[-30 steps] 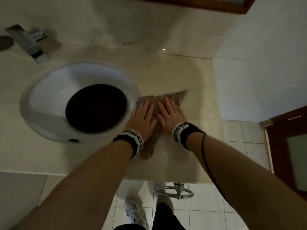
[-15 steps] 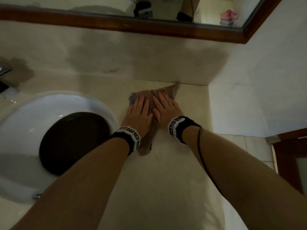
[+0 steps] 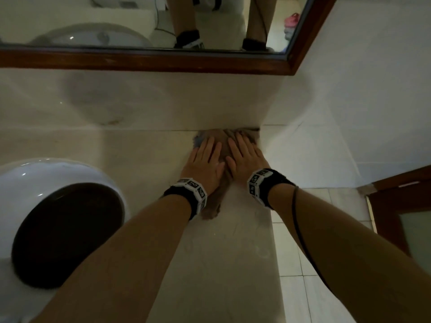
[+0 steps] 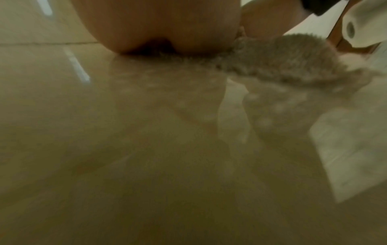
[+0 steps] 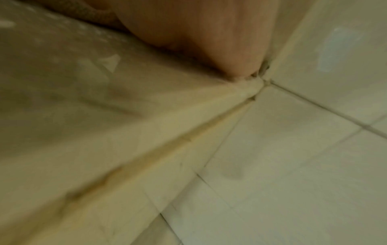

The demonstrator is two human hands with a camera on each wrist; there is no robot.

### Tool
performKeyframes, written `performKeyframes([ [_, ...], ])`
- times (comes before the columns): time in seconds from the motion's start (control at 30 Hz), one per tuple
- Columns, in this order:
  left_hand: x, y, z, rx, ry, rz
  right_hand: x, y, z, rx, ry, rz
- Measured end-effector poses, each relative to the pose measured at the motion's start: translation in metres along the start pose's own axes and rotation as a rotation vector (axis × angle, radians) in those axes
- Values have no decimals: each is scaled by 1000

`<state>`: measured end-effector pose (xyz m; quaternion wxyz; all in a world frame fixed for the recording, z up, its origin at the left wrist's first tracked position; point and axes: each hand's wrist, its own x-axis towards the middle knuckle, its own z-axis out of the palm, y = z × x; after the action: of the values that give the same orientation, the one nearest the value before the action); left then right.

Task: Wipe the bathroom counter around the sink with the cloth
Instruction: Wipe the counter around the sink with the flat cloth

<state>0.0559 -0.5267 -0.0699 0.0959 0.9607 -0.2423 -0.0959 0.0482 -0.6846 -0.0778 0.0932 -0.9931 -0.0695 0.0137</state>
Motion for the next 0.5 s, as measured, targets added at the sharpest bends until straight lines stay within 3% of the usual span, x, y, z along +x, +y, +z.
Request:
performKeyframes([
  [0.27, -6, -6, 0, 89, -22, 23, -10, -13, 0, -46, 33, 92],
  [0.5, -27, -52, -9, 100, -16, 27, -2, -58, 9, -70, 58, 71],
])
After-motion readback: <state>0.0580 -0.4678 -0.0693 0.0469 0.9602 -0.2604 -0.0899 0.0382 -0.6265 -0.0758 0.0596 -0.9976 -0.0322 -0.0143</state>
